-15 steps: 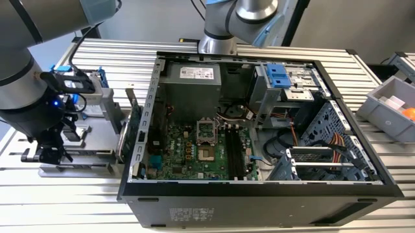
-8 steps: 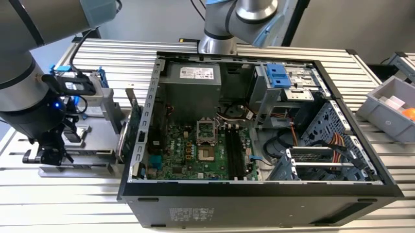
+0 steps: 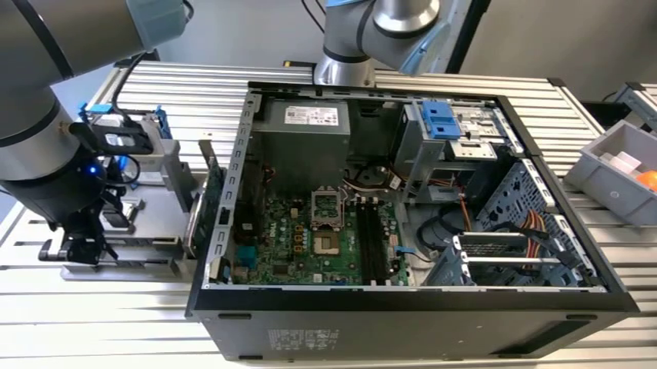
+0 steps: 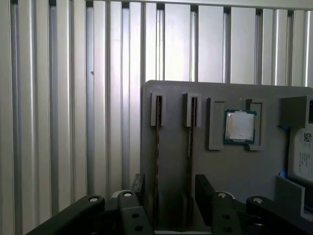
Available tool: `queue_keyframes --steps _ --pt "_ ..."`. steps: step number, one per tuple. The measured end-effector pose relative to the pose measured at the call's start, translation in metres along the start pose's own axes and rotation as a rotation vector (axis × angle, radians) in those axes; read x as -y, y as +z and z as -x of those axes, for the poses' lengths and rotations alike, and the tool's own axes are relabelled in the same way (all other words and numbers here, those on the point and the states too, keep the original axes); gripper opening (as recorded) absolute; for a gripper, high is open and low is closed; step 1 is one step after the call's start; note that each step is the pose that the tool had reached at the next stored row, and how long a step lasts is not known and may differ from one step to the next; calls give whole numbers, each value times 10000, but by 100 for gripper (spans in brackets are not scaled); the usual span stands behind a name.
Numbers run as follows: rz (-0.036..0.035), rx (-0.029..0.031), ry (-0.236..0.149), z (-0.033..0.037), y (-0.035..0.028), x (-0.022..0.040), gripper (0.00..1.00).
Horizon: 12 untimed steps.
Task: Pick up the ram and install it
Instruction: 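Pick up the ram and move it above insertion slot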
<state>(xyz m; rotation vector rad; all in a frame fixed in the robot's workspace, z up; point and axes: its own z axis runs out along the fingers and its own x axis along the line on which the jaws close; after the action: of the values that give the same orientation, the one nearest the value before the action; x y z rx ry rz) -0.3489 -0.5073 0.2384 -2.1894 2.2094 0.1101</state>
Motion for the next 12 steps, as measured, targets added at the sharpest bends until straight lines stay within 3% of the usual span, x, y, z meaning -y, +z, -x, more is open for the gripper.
queue_keyframes --steps 12 --pt "0 -1 1 -10 92 -2 100"
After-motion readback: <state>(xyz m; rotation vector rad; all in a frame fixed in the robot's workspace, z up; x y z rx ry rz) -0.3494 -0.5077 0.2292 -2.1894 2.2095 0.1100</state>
